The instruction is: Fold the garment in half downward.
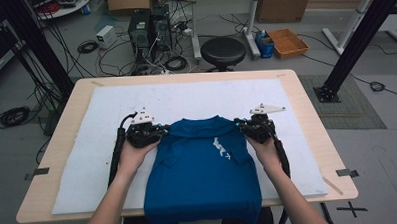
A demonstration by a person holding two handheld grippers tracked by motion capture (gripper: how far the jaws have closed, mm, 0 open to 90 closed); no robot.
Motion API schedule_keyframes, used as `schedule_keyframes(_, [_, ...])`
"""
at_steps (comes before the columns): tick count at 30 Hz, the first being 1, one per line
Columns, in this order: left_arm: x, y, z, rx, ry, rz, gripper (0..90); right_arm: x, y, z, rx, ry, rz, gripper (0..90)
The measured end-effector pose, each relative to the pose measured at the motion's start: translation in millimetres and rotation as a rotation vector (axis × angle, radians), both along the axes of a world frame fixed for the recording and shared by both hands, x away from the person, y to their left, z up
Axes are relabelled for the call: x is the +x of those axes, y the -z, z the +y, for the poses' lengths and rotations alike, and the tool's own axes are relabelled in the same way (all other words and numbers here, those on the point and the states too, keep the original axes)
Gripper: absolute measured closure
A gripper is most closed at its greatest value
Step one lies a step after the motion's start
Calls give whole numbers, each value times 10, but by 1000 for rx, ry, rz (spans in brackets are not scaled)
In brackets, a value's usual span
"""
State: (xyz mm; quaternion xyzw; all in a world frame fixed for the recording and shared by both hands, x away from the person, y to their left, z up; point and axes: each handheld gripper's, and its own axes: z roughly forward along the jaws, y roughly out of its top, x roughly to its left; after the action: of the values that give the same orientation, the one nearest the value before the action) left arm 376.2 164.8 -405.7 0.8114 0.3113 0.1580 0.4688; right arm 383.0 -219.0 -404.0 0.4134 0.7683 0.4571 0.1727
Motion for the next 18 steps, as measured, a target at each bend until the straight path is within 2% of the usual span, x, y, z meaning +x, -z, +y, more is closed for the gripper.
schedule_keyframes(3, [-126,-14,17,-23,23,-8,869,-191,2,-8,-8,-31,-14,888])
schedule_keyframes(4, [-209,-22,34,-26,39,-12,869,-237,2,-14,-12,-34,-12,888])
schedule_keyframes(7, [-334,-17,55,-26,67,-24,869,-361,17,-60,-15,-46,-17,888])
schedule_keyframes(13, [-506,41,61,14,108,-22,868,-534,53,-130,-3,-71,1,888])
schedule_keyframes(15, [-617,103,64,25,133,-18,868,-645,73,-138,-24,-90,5,888])
schedule_keyframes(18, [-705,177,72,45,149,-9,867,-742,116,-148,-44,-112,15,887])
